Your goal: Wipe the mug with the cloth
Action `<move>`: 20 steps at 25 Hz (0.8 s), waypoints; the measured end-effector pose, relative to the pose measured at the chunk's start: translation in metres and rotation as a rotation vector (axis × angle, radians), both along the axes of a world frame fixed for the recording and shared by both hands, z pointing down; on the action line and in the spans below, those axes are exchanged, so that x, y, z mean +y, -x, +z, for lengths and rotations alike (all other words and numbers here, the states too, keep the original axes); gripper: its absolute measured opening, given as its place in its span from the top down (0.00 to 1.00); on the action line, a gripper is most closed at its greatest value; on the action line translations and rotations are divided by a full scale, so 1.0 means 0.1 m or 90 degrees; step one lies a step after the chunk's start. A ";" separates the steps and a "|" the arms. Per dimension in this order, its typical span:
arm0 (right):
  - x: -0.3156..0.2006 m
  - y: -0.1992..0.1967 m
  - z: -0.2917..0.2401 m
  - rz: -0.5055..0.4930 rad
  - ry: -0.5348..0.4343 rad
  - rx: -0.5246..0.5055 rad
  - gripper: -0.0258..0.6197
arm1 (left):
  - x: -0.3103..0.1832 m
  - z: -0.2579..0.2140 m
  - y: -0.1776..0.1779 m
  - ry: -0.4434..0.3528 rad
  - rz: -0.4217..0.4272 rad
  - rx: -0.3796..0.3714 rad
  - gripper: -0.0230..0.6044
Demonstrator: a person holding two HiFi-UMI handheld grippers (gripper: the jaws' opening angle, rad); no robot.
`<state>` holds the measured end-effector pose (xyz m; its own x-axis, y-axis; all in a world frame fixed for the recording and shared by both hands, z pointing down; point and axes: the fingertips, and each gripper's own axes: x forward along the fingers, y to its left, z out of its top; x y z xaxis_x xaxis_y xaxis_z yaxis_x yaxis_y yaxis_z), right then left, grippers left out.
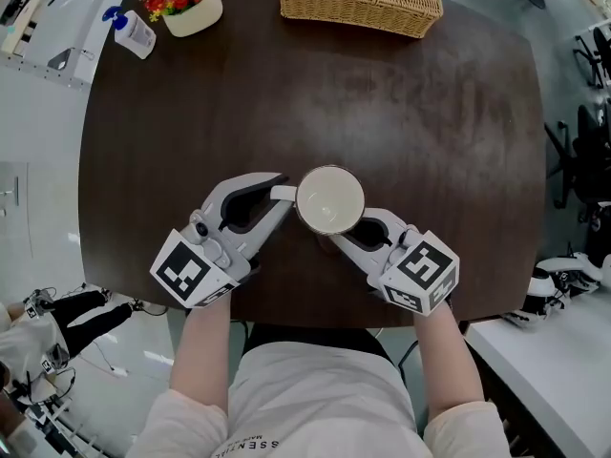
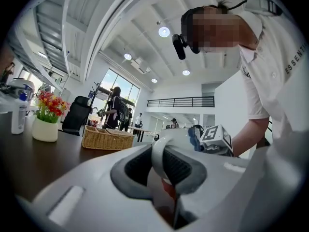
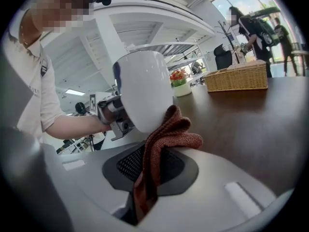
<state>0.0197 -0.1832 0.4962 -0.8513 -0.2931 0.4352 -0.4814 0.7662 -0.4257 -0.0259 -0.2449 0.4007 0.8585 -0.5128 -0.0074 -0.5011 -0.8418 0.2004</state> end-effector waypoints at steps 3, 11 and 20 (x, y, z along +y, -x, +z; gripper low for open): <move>0.21 0.04 -0.02 -0.071 0.003 -0.004 0.83 | 0.00 0.02 0.01 -0.001 0.001 -0.012 0.86; 0.20 -0.19 0.00 -0.063 -0.053 0.085 0.83 | 0.00 0.01 0.01 -0.009 0.003 -0.019 0.86; -0.44 -0.69 -0.25 0.190 -0.108 0.147 0.83 | 0.01 0.22 0.01 0.002 0.009 -0.060 0.86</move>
